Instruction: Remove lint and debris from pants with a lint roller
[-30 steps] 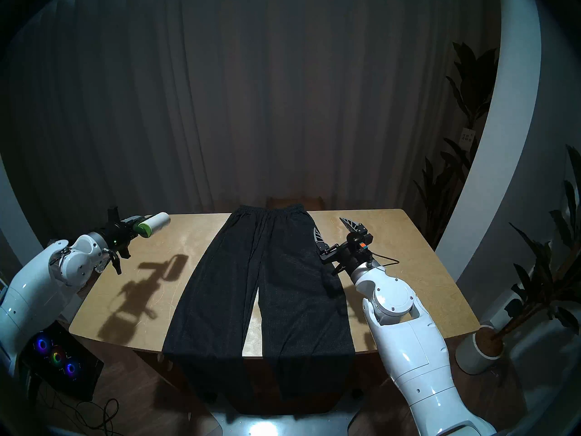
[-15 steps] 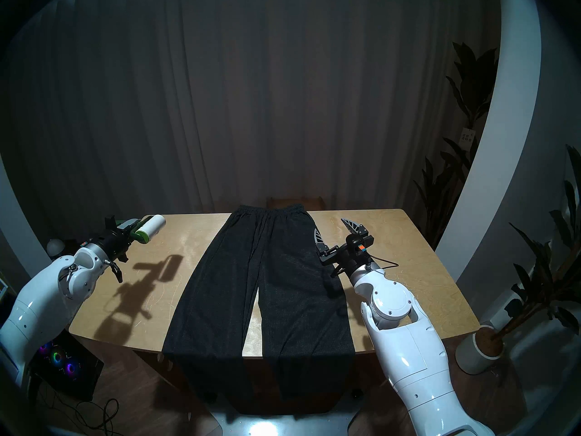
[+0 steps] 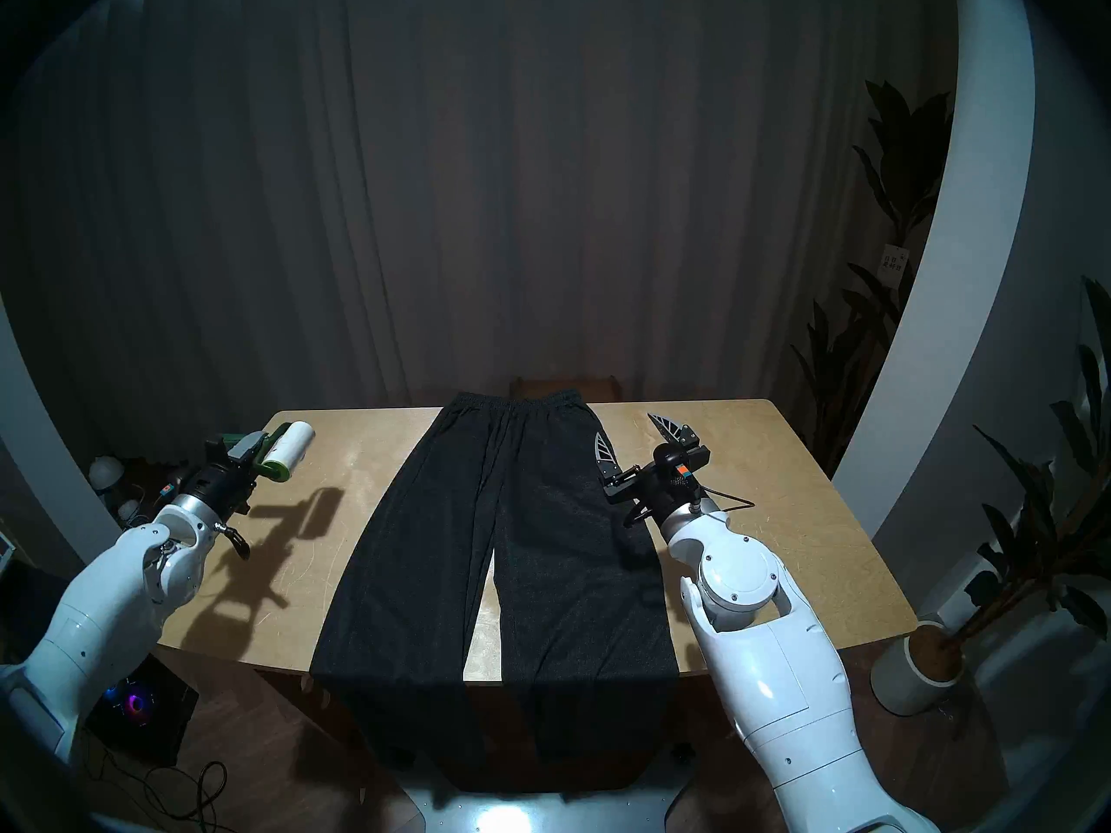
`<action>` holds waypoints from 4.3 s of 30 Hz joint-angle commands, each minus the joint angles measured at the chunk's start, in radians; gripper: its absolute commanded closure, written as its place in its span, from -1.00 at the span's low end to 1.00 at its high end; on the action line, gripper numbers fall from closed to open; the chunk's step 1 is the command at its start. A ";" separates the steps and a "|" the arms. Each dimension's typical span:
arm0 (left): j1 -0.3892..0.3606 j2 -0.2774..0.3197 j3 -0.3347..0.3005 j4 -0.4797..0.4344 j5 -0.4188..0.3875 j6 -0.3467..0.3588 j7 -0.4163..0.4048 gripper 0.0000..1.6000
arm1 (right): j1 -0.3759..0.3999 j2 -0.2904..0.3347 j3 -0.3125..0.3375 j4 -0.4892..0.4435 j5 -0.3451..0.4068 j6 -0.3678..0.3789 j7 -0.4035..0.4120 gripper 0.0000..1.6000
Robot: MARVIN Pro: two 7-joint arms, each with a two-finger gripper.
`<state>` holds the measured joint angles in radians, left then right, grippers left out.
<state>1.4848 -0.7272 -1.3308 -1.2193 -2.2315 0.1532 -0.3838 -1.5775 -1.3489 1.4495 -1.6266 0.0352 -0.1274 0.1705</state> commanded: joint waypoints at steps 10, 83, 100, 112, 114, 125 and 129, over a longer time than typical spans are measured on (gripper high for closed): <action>-0.087 -0.058 0.022 0.151 0.064 0.156 -0.163 1.00 | 0.072 -0.030 0.024 -0.050 0.075 0.097 0.005 -1.00; -0.298 -0.117 -0.026 0.354 -0.230 0.350 0.573 1.00 | 0.133 -0.040 0.095 0.007 0.109 0.086 0.056 -1.00; -0.353 -0.126 -0.042 0.444 -0.335 0.432 0.736 1.00 | 0.136 -0.043 0.099 0.017 0.117 0.073 0.056 -1.00; -0.368 -0.130 -0.045 0.468 -0.355 0.430 0.789 0.45 | 0.134 -0.041 0.104 0.012 0.119 0.070 0.053 -1.00; -0.366 -0.130 -0.048 0.465 -0.358 0.424 0.792 0.29 | 0.133 -0.040 0.105 0.013 0.119 0.069 0.053 -1.00; -0.320 -0.114 -0.070 0.391 -0.372 0.364 0.813 -0.16 | 0.134 -0.036 0.112 0.017 0.125 0.066 0.060 -1.00; -0.286 -0.103 -0.087 0.342 -0.392 0.338 0.827 -0.15 | 0.135 -0.035 0.115 0.021 0.126 0.063 0.065 -1.00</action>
<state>1.1599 -0.8521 -1.3907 -0.8005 -2.6001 0.5276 0.4363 -1.4562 -1.3890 1.5614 -1.5876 0.1596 -0.0492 0.2278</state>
